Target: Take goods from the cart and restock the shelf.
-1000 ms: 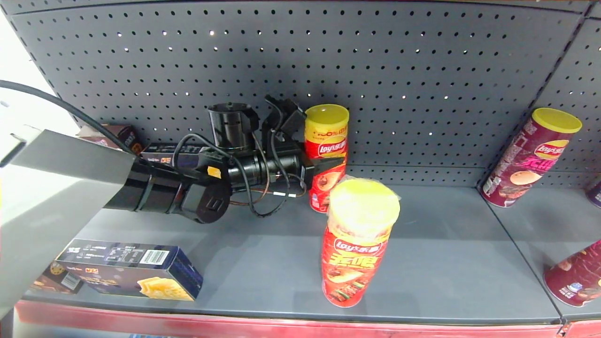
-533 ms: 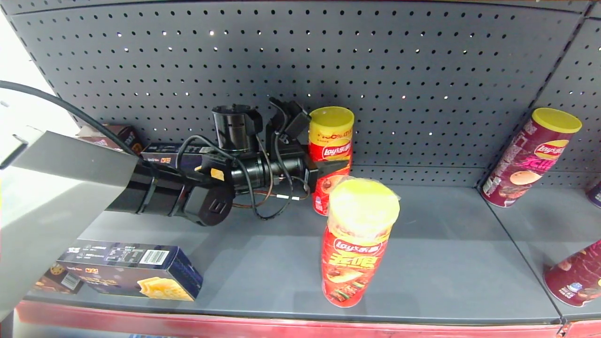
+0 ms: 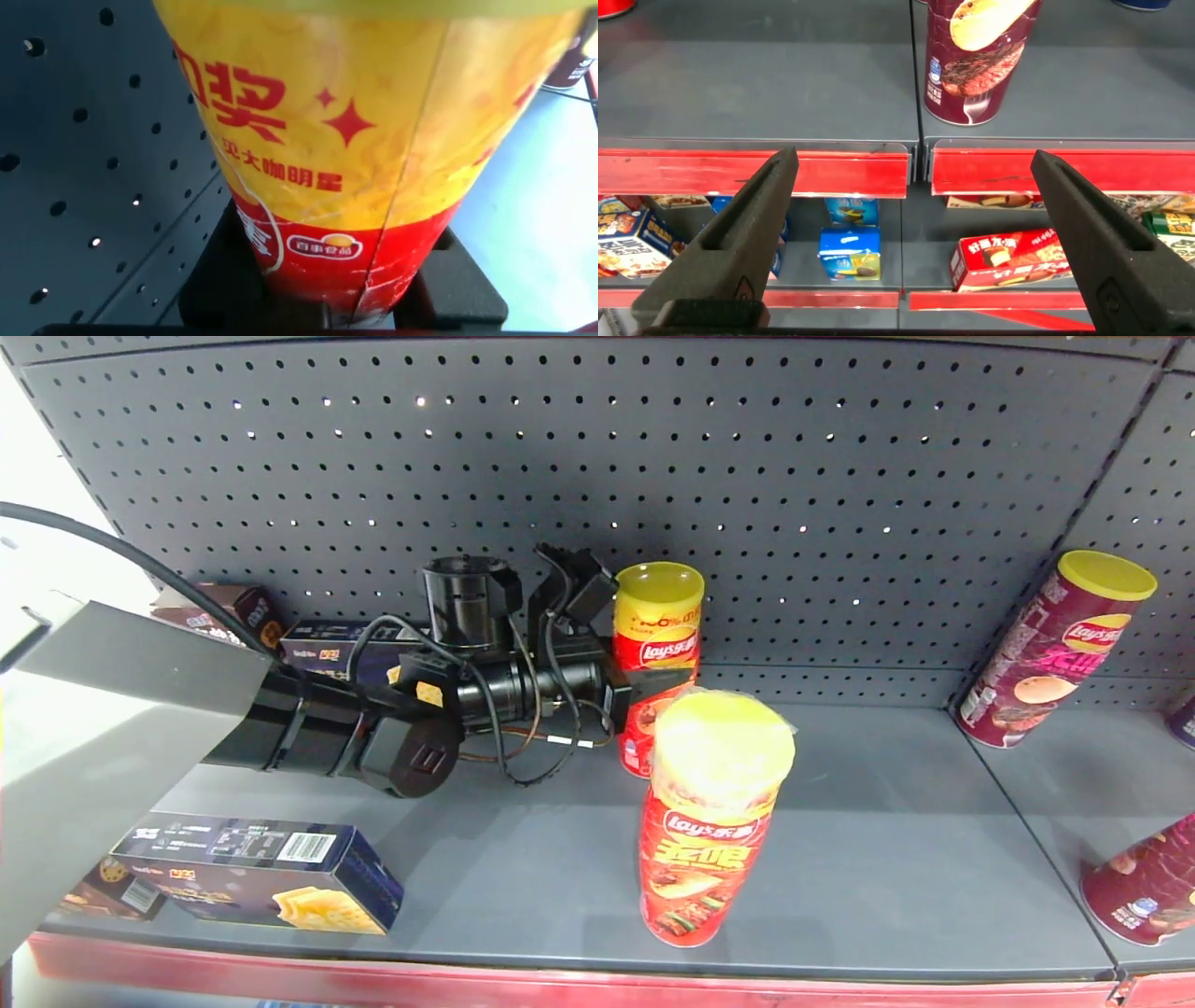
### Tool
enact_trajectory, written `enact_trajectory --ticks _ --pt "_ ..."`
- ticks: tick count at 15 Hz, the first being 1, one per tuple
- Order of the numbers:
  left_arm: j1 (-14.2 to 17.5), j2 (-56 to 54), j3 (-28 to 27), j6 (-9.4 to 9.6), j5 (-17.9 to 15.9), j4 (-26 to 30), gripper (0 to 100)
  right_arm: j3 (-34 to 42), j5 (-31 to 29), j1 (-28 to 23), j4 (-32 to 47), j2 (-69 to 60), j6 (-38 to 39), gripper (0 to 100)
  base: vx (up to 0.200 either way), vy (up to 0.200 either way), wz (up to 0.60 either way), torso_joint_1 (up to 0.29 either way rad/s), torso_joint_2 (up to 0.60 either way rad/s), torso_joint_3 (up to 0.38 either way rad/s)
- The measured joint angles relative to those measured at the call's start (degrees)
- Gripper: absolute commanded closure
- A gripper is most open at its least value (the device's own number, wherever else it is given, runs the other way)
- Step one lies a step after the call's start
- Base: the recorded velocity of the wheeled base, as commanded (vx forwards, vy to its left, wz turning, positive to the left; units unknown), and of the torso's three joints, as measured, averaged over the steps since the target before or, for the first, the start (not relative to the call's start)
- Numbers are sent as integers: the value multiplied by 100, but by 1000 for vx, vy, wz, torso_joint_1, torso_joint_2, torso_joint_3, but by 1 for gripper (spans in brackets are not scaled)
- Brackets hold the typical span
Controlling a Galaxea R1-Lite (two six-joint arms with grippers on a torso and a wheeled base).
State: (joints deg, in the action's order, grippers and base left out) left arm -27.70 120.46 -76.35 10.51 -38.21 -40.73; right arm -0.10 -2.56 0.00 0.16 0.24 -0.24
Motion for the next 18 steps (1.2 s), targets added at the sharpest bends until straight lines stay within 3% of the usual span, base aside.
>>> enact_trajectory --ticks 2,3,9,15,18 --pt "2 -17 157 282 33 52 0 0 0 0 0 0 0 0 0 0 0 0 0 0" --pt "2 -26 212 328 50 61 0 0 0 0 2 0 0 0 0 0 0 0 0 0" --pt "149 -577 592 330 139 395 0 0 0 0 0 0 2 0 0 0 0 0 0 0" --pt "160 -1343 1359 367 1295 580 0 0 0 0 2 0 0 0 0 0 0 0 0 0" --pt "149 -1597 1580 889 1824 1180 0 0 0 0 2 0 2 0 0 0 0 0 0 0"
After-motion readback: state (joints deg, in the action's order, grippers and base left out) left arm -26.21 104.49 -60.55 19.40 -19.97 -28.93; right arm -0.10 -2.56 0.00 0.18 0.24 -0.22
